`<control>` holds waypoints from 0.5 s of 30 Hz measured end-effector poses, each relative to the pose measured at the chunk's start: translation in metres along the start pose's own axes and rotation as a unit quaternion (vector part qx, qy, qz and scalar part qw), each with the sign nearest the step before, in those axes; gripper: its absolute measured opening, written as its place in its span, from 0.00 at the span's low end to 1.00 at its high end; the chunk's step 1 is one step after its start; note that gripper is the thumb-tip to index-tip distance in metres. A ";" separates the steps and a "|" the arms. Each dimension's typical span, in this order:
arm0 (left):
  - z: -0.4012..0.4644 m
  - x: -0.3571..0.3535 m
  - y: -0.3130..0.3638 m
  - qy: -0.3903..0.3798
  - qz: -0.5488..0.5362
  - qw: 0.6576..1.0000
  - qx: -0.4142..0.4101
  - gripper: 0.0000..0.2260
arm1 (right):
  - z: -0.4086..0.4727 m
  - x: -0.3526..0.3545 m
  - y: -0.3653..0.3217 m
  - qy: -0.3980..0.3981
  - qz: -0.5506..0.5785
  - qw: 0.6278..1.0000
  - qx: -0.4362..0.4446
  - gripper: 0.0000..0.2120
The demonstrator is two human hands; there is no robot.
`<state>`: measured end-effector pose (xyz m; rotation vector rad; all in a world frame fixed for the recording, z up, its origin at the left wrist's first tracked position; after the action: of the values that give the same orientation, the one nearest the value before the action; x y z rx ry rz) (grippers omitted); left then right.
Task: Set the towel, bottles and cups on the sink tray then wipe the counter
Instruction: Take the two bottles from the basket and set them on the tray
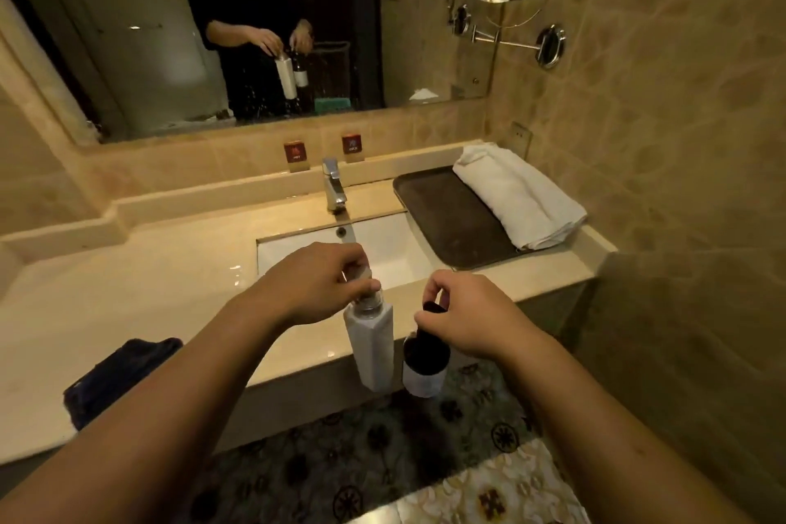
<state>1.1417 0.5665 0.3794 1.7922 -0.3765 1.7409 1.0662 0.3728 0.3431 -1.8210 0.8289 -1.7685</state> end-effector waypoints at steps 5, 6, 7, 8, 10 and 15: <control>0.096 0.025 -0.019 0.005 0.024 0.999 0.032 0.09 | 0.093 0.040 0.011 0.004 0.008 1.000 0.016 0.08; 0.117 0.030 -0.021 0.011 0.027 0.999 0.029 0.09 | 0.112 0.048 0.013 0.012 0.007 1.000 0.018 0.08; 0.138 0.034 -0.022 0.014 0.030 0.999 0.022 0.08 | 0.129 0.056 0.016 0.019 0.009 1.000 0.017 0.08; 0.159 0.037 -0.022 0.017 0.035 0.999 0.013 0.08 | 0.145 0.062 0.020 0.026 0.012 1.000 0.012 0.08; 0.202 0.040 -0.027 0.022 0.048 0.999 -0.004 0.08 | 0.176 0.074 0.028 0.043 0.007 0.999 0.004 0.07; 0.317 0.036 -0.045 0.020 0.069 0.997 -0.027 0.13 | 0.251 0.098 0.050 0.077 0.006 0.997 -0.022 0.08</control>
<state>1.4257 0.4205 0.4187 1.7272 -0.5376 1.8400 1.3096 0.2487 0.3628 -1.7179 0.9427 -1.9162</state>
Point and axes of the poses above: each hand's wrist, its own z-axis towards the middle knuckle, its own x-axis out of the back of the hand, y = z × x, the point moved 4 cm from there along z, towards the middle knuckle, and after that the axes turned 9 degrees about z, right-handed, at the moved point
